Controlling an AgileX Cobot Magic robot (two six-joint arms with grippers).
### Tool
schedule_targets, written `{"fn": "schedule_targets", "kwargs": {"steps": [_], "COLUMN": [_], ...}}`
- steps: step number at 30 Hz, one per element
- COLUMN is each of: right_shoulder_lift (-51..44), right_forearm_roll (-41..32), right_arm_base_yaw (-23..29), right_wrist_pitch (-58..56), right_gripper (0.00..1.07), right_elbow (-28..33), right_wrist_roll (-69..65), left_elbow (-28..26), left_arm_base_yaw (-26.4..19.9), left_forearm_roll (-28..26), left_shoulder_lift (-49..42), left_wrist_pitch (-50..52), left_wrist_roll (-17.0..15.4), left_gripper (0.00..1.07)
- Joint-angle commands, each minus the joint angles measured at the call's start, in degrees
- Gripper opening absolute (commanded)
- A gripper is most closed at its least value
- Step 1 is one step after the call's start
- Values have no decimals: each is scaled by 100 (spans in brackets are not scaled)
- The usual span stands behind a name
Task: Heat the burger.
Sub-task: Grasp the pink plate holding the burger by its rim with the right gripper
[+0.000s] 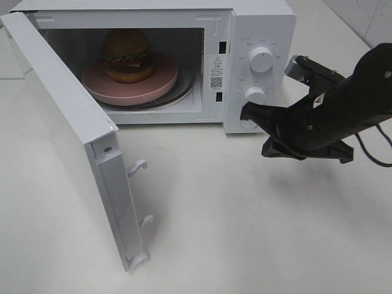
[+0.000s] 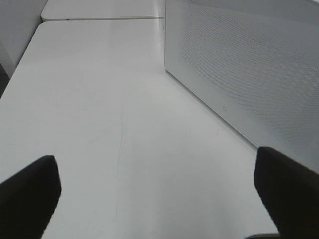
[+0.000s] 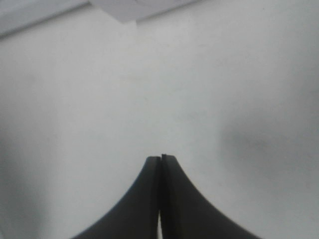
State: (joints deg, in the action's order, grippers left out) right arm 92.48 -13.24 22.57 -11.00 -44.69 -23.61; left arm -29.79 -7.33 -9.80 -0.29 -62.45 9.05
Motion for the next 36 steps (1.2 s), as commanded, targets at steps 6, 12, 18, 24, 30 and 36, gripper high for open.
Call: {"fn": "schedule_targets", "kwargs": {"steps": [6, 12, 18, 24, 30, 36], "right_shoulder_lift": [-487, -756, -1157, -1558, -1679, -1679], "right_forearm_roll": [418, 453, 464, 464, 476, 1014], "right_arm_base_yaw": [-40, -40, -29, -17, -17, 269], "right_wrist_pitch": [-2481, -3489, -3541, -3541, -3587, -3604], "right_gripper": [3, 4, 5, 5, 7, 9], "right_elbow": [-355, -705, -728, -728, -728, -728], "right_wrist_roll": [2424, 4629, 6875, 9156, 9935, 10090], "left_elbow": [17, 17, 17, 17, 17, 17], "left_arm_base_yaw": [23, 23, 23, 23, 23, 23], "left_forearm_roll": [-11, -11, -11, -11, -11, -11], "left_shoulder_lift": [-97, -97, -97, -97, -97, -97], "left_wrist_pitch": [92, 92, 92, 92, 92, 92], "left_wrist_roll": [-40, -40, -40, -40, -40, -40], "left_gripper": [98, 98, 98, 98, 98, 98]}}
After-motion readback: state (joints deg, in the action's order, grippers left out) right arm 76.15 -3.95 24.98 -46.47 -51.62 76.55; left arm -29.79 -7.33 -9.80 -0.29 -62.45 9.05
